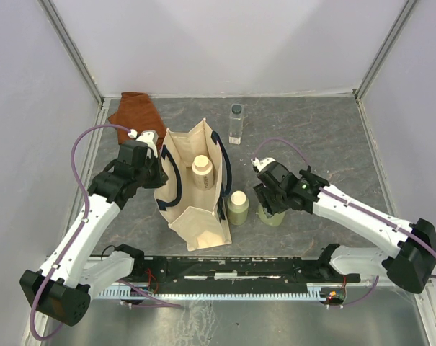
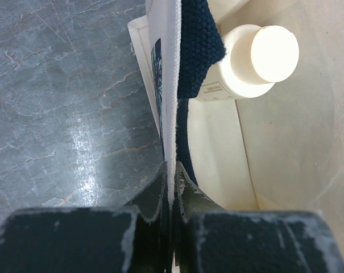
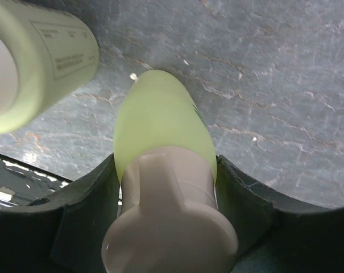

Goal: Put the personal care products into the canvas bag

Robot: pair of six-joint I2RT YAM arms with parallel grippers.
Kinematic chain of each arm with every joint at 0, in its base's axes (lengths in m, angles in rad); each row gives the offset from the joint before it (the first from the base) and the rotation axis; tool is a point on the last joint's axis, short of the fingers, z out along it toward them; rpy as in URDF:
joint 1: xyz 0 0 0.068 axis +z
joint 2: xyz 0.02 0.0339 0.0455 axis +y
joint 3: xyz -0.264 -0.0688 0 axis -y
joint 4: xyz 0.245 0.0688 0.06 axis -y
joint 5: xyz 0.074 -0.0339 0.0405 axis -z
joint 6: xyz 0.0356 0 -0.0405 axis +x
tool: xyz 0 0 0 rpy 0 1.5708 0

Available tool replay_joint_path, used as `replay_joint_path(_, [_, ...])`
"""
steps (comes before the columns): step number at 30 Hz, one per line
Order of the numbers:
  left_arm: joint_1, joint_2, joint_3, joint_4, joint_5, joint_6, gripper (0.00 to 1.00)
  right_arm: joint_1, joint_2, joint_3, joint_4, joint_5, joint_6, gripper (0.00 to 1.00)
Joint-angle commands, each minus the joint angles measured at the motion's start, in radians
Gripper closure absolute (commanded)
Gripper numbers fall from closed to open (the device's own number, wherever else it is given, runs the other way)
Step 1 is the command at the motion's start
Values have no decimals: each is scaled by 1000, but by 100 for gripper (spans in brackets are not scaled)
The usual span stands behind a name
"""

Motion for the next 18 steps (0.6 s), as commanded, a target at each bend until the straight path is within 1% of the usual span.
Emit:
replay_joint_path(1, [-3, -13, 26, 34, -13, 2, 97, -4, -32, 137, -99, 90, -6, 100])
replay_joint_path(5, [-4, -14, 23, 34, -15, 6, 97, -11, -24, 281, -186, 182, 3, 100])
replay_joint_path(8, [-3, -8, 27, 34, -15, 6, 97, -15, -3, 423, -209, 207, -5, 100])
replay_joint_path(13, [-4, 0, 32, 34, -16, 9, 97, -15, 94, 713, -199, 180, -62, 100])
replay_joint_path(18, [-3, 0, 31, 34, -19, 16, 97, -3, 238, 991, -231, 68, -77, 100])
